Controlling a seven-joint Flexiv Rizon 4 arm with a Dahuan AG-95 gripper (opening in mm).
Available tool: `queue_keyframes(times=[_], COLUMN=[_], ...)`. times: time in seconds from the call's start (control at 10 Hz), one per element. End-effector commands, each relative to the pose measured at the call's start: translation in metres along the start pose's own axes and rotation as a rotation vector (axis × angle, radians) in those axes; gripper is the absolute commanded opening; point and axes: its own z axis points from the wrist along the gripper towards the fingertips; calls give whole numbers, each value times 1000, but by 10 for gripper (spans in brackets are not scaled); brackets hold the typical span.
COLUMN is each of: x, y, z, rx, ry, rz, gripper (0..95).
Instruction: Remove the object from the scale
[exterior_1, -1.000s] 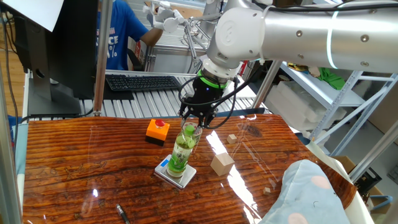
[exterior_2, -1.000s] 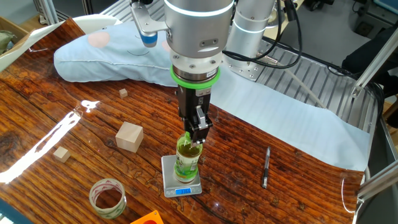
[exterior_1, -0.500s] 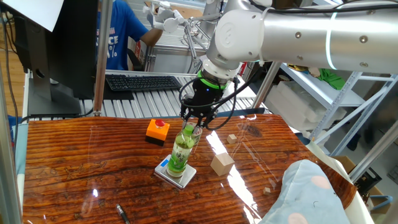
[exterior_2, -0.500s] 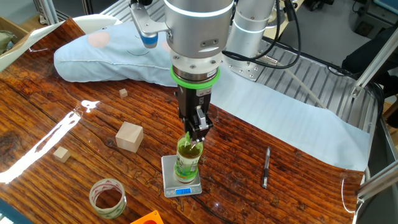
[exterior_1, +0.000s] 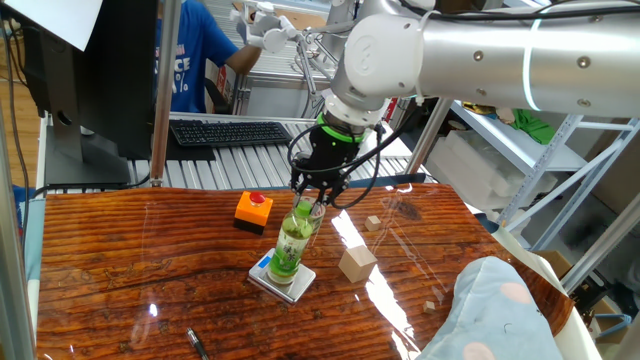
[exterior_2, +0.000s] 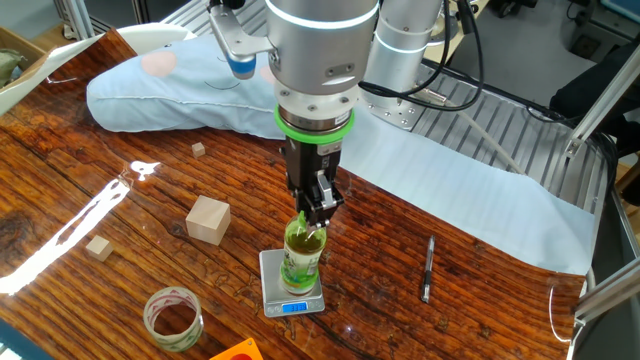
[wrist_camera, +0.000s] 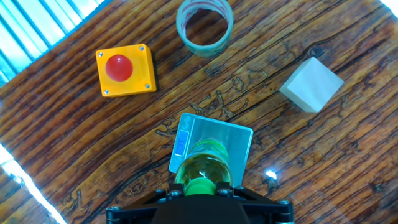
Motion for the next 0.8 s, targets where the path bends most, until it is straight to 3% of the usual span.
queue_keyframes(times=[0.1, 0.4, 0.8], x=[0, 0, 2], y=[0, 0, -7], z=[0, -1, -10], rx=[-3, -7, -8], ry=[1, 5, 22], rz=[-10, -6, -25], gripper=[0, 0, 0])
